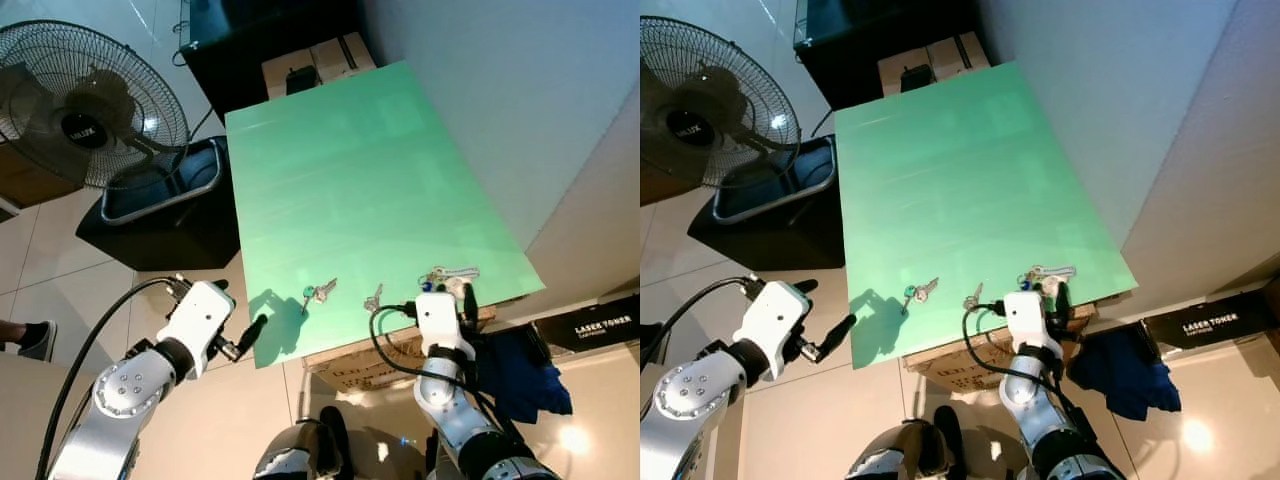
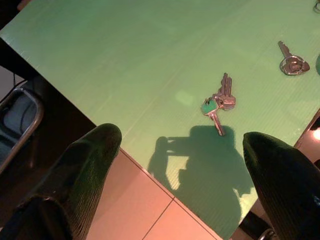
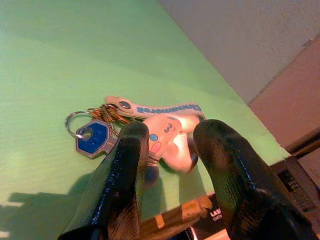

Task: Hang keys on a hook

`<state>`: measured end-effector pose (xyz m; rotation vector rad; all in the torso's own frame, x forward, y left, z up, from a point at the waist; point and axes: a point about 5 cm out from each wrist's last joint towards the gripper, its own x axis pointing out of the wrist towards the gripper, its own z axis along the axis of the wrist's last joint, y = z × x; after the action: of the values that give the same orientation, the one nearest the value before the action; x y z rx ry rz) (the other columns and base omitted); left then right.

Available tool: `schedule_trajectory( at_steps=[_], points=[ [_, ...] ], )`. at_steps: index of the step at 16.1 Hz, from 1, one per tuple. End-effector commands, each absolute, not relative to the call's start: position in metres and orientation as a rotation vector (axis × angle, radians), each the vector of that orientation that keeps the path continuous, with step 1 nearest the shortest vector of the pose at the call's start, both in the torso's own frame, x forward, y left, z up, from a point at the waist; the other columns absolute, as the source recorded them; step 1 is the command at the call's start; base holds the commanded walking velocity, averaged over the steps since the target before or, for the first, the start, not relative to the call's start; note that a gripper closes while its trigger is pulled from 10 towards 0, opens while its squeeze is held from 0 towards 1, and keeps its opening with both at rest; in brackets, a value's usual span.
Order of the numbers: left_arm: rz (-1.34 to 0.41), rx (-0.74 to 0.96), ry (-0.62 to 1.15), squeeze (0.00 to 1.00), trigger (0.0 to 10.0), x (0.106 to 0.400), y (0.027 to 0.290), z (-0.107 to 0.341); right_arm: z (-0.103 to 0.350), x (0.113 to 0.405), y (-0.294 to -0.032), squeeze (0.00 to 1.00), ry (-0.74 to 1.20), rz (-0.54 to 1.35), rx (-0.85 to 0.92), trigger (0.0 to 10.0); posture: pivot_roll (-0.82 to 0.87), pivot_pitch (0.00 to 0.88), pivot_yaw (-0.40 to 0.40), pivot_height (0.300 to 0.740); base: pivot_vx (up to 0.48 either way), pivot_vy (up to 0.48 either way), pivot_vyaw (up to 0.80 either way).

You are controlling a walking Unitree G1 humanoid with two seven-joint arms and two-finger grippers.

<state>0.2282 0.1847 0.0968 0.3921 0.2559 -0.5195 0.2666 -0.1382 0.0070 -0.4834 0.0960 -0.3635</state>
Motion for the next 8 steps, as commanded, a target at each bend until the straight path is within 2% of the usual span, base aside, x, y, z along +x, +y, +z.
schedule_trajectory(
  at_steps=[1, 5, 6, 7, 8],
  points=[
    [-0.509, 0.402, 0.274, 0.0, 10.0, 0.227, 0.1916, 0.0978, -0.0018, 0.2586, -0.1351, 0.0, 0.138, -0.362, -0.509, 10.0, 0.06, 0.26, 0.272, 0.74, 0.0, 0.0, 0.0],
    [-0.519, 0.403, 0.275, 0.0, 10.0, 0.228, 0.1888, 0.0977, -0.0033, 0.2582, -0.1357, 0.0, 0.148, -0.367, -0.526, 10.0, 0.06, 0.264, 0.277, 0.74, 0.0, 0.0, 0.0],
    [-0.522, 0.405, 0.277, 0.0, 10.0, 0.228, 0.1883, 0.0976, -0.0028, 0.2587, -0.1359, 0.0, 0.147, -0.37, -0.52, 3.8, 0.05, 0.264, 0.278, 0.74, 0.0, 0.0, 0.0],
    [-0.522, 0.405, 0.277, 0.0, 10.0, 0.2282, 0.1882, 0.0977, -0.0026, 0.259, -0.1357, 0.0, 0.147, -0.367, -0.507, 0.0, 0.05, 0.264, 0.278, 0.74, 0.0, 0.0, 0.0],
    [-0.522, 0.406, 0.277, 0.0, 10.0, 0.2286, 0.1879, 0.0976, -0.0028, 0.2591, -0.1364, 0.0, 0.152, -0.372, -0.511, 0.0, 0.05, 0.265, 0.277, 0.74, 0.0, 0.0, 0.0]
  ],
)
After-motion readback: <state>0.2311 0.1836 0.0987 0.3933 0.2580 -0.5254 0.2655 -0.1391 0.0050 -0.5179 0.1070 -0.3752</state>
